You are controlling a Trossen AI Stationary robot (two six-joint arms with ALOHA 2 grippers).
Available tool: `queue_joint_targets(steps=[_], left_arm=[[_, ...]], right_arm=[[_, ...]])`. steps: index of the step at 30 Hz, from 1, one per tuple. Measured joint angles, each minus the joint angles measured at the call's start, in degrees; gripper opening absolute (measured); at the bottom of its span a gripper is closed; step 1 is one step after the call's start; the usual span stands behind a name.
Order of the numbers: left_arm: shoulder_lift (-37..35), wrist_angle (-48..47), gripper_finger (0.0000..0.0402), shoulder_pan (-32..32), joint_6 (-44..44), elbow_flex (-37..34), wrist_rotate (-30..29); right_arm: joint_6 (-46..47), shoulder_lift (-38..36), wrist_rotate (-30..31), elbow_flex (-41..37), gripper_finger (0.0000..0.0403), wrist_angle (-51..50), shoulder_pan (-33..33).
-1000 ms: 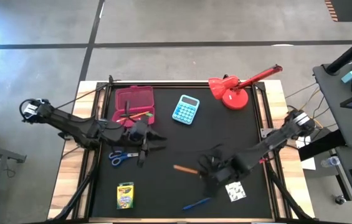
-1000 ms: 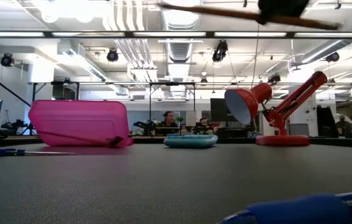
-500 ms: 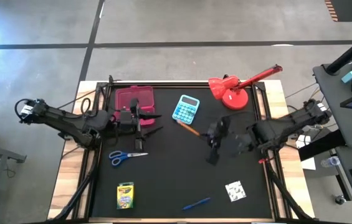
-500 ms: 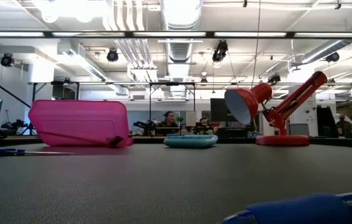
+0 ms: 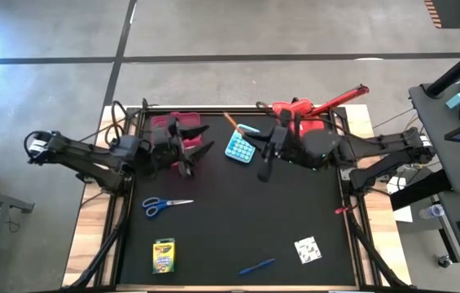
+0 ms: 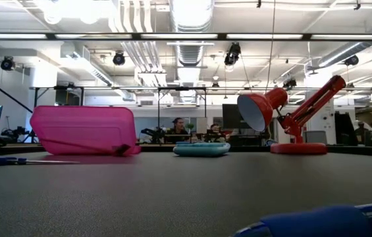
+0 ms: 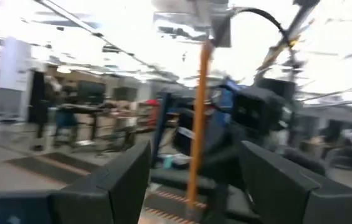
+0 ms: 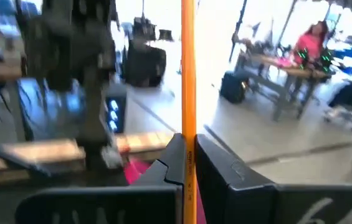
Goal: Pack school essentials
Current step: Put the orange pencil into the red supply box
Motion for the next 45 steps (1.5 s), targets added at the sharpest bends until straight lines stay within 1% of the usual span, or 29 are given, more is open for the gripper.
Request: queue_joint_targets(steps=[3, 7, 8, 12, 18, 21, 25, 27, 34, 36, 41, 42, 45], left_arm=[[2.0, 2.7, 0.0228, 1.0, -0.7, 0.7, 4.0], [4.2, 4.0, 0.0228, 2.6, -0.6, 1.7, 4.5], [4.7, 4.0, 0.0228, 3.0, -0.6, 2.1, 5.3], [6.2, 4.0, 0.0228, 3.8, -0.7, 4.1, 10.2], [6.1, 3.9, 0.0223, 4.3, -0.5, 4.8, 10.7], [5.8, 4.0, 0.0205, 4.6, -0.6, 4.8, 10.8], [6.3, 3.9, 0.0173, 5.0, -1.0, 4.7, 13.0], [6.7, 3.8, 0.0158, 5.0, -1.0, 4.7, 13.2], [7.3, 3.6, 0.0111, 5.1, -1.0, 4.6, 13.3], [7.3, 3.5, 0.0092, 5.2, -1.0, 4.6, 13.4], [7.3, 3.5, 0.0021, 5.8, -1.0, 4.6, 14.4], [7.3, 3.5, 0.0013, 5.9, -1.0, 4.6, 14.4], [7.3, 3.5, 0.0013, 6.0, -1.0, 4.6, 14.5]], right_arm=[[-0.1, 0.2, -2.7, 0.0, 0.0013, 2.9, -1.7], [1.1, 1.5, -8.1, 0.0, 0.0013, 5.0, -3.1], [1.1, 2.1, -9.2, 0.0, 0.0013, 5.2, -3.2], [0.9, 3.8, -10.0, 0.0, 0.0013, 5.4, -3.5], [1.6, 4.1, -11.0, 0.0, 0.0013, 5.5, -3.6], [1.6, 4.0, -11.1, 0.0, 0.0013, 5.4, -3.6], [1.6, 4.0, -11.7, 0.0, 0.0013, 5.6, -3.6], [1.6, 4.2, -12.6, 0.0, 0.0013, 5.7, -3.6], [1.6, 4.1, -12.8, 0.0, 0.0013, 5.8, -3.6], [1.6, 4.1, -12.8, 0.0, 0.0013, 5.8, -3.6], [1.6, 4.0, -13.0, 0.0, 0.0013, 5.8, -3.5], [1.7, 4.0, -13.0, 0.0, 0.0013, 5.8, -3.5], [1.7, 4.0, -13.8, 0.0, 0.0013, 5.7, -3.5]])
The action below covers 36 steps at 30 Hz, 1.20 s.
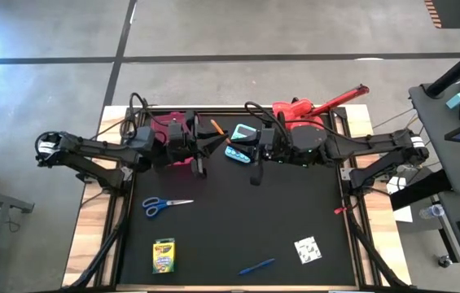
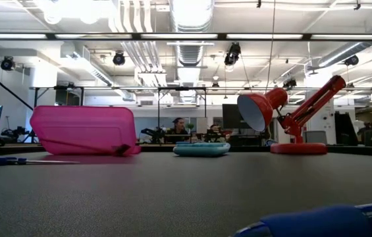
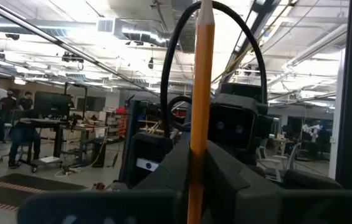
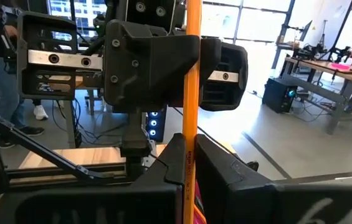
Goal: Pack school essentials
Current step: Put the orange pencil into the red supply box
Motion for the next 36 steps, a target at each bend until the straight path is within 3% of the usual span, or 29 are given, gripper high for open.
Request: queue_joint_targets(steps=[5, 13, 18, 25, 31, 36], left_arm=[[0.0, -0.5, 0.0008, 0.1, -0.1, -0.1, 0.2], [-0.3, -3.9, 0.0005, 1.2, -0.1, -0.3, 0.6], [-2.8, -18.2, 0.0005, 5.6, 0.0, 0.4, 0.5], [-6.3, -42.7, 0.0004, 14.9, 0.0, 1.0, -2.0], [-6.8, -66.2, 0.0004, 23.7, 0.0, 0.6, -6.2], [-5.0, -75.2, 0.0004, 29.0, 0.0, -1.2, -7.7]], right_arm=[[1.9, -0.3, -0.3, 0.0, 0.003, -2.1, 0.0], [3.7, -4.2, 0.2, 0.0, 0.0136, -12.5, -0.1], [8.1, -9.3, 0.2, 0.0, 0.0178, -23.5, -0.1], [19.8, -14.6, 0.2, 0.0, 0.0189, -35.1, 0.0], [23.9, -15.8, 0.2, 0.0, 0.0189, -37.3, 0.0], [23.9, -15.4, 0.2, 0.0, 0.019, -37.3, 0.0]])
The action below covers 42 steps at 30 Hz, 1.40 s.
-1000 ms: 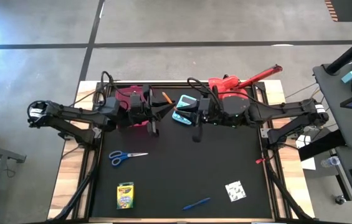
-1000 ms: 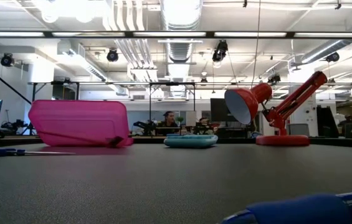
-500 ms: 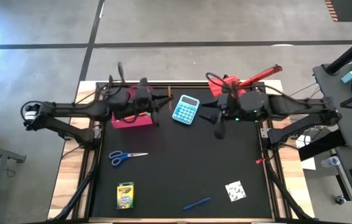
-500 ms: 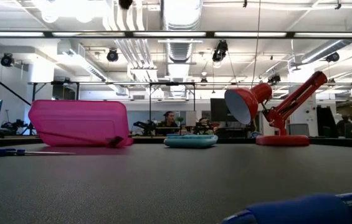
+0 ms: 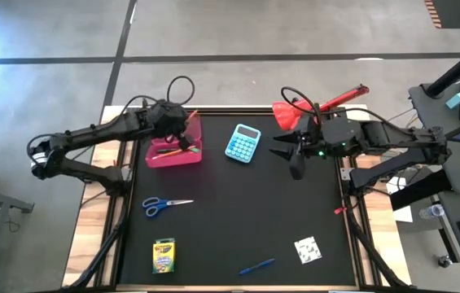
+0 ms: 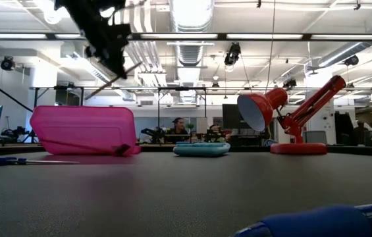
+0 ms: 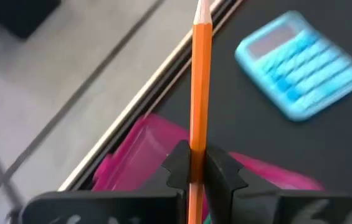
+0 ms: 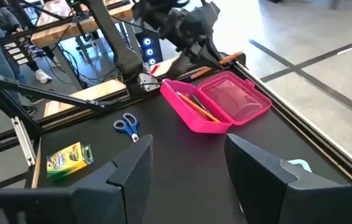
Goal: Pack school essentials
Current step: Put the orange pencil into the red supply box
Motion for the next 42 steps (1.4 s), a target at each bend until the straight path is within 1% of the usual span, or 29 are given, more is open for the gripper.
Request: queue_joint_targets(steps=[9, 12, 14, 15, 17, 18, 20, 21, 22, 24, 26, 28, 33, 37, 38, 39, 42], left_arm=[[6.2, 0.5, 0.0009, 5.6, 1.4, -5.0, -1.5], [8.7, -1.9, 0.0011, 5.6, 1.4, -5.8, 1.1], [10.2, -4.0, 0.0011, 5.5, 0.5, -5.8, 1.6], [10.7, -4.6, 0.0012, 5.6, -0.1, -5.8, 1.6], [11.3, -4.5, 0.0012, 5.6, -1.0, -5.8, 1.5], [11.4, -4.4, 0.0012, 5.6, -1.3, -5.8, 1.6], [11.4, -4.5, 0.0013, 5.6, -1.4, -5.6, 3.0], [11.2, -4.6, 0.0013, 5.6, -1.4, -5.6, 4.1], [11.0, -4.7, 0.0013, 5.6, -1.4, -5.5, 5.5], [10.8, -5.0, 0.0013, 5.6, -1.3, -5.5, 7.5], [10.8, -5.5, 0.0013, 5.6, -1.3, -5.5, 8.0], [10.8, -6.0, 0.0012, 5.6, -1.3, -5.5, 9.0], [10.8, -7.5, 0.001, 5.6, -1.3, -5.5, 15.9], [10.8, -9.6, 0.001, 5.5, -1.3, -5.7, 16.8], [10.8, -9.8, 0.001, 5.6, -1.3, -5.8, 16.8], [10.8, -10.2, 0.001, 5.6, -1.3, -5.8, 16.8], [10.8, -12.0, 0.0009, 5.6, -1.4, -5.8, 16.9]], right_arm=[[0.0, 3.0, 0.0, 0.0, 0.0187, 0.0, 0.0], [0.0, 4.6, 0.0, 0.0, 0.0187, 0.0, 0.0], [-0.1, 5.7, 0.0, 0.0, 0.0187, 0.0, 0.0], [-3.3, 6.0, -1.9, 0.1, 0.0187, -1.3, -0.1], [-21.2, 5.6, -12.0, 0.1, 0.0187, -11.2, -0.5], [-30.4, 5.4, -15.9, 0.0, 0.0187, -16.0, -0.5], [-43.0, 5.2, -24.0, 0.0, 0.0187, -20.7, -0.3], [-47.3, 5.1, -25.9, 0.1, 0.0187, -23.9, -0.3], [-50.5, 5.1, -26.5, 0.0, 0.0187, -26.9, -0.3], [-54.6, 5.1, -26.4, -0.1, 0.0187, -29.8, -0.4], [-55.4, 5.2, -26.2, -0.1, 0.0187, -31.9, -0.4], [-53.2, 5.2, -25.8, -0.4, 0.0187, -31.4, -0.4], [-41.9, 5.2, -25.3, -0.5, 0.0187, -30.6, -0.4], [-32.1, 5.2, -25.4, -0.5, 0.0187, -30.7, -0.4], [-31.1, 5.2, -25.3, -0.5, 0.0187, -30.7, -0.4], [-31.4, 5.2, -25.3, -0.5, 0.0187, -30.6, -0.4], [-36.2, 5.2, -25.3, -0.5, 0.0187, -29.5, -0.5]])
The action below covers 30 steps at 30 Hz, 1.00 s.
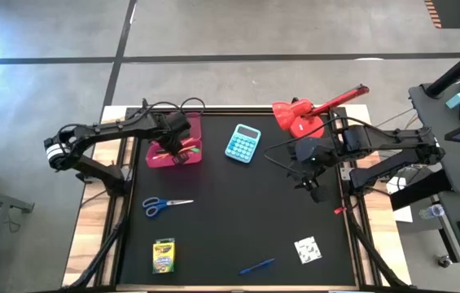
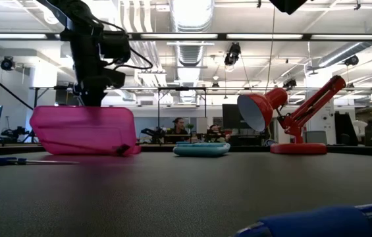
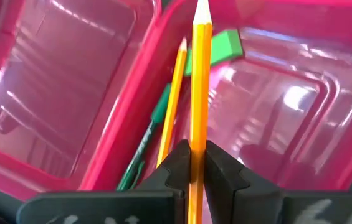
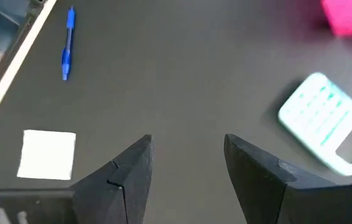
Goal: Pack school essentials
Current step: Put the orange pencil into the red supply box, then put the blue scissors into the red supply box
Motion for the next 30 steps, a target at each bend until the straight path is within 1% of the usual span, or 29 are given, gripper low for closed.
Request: queue_joint_targets(steps=[4, 8, 15, 19, 23, 27, 30], left_arm=[[0.0, -1.0, 0.0013, -0.1, -0.2, 0.0, 1.3], [0.0, -0.9, 0.004, -0.1, -0.2, 0.6, 1.3], [-0.1, -0.9, 0.0117, -0.1, -0.2, 2.9, 1.3], [-0.2, -1.6, 0.0147, -0.1, -0.6, 5.4, 1.3], [-0.9, -3.1, 0.0156, -0.1, -3.3, 10.5, 1.7], [-3.5, -1.7, 0.0157, -1.2, -7.2, 15.2, 6.8], [-6.9, 2.4, 0.0157, -4.2, -10.5, 15.9, 10.1]], right_arm=[[-5.7, 0.0, 0.0, 0.3, 0.0187, 0.5, 0.0], [-8.8, 0.0, 0.0, 0.0, 0.0187, 1.7, 0.0], [-5.0, 0.1, 0.0, -0.4, 0.0187, 6.6, 0.0], [-0.8, 0.1, 0.0, -0.4, 0.0187, 7.7, 0.0], [3.1, 0.1, 0.0, -0.4, 0.0187, 7.7, 0.0], [4.0, 0.1, 0.0, -0.4, 0.0187, 8.6, 0.0], [3.8, 0.1, 0.0, -0.4, 0.0187, 11.6, 0.0]])
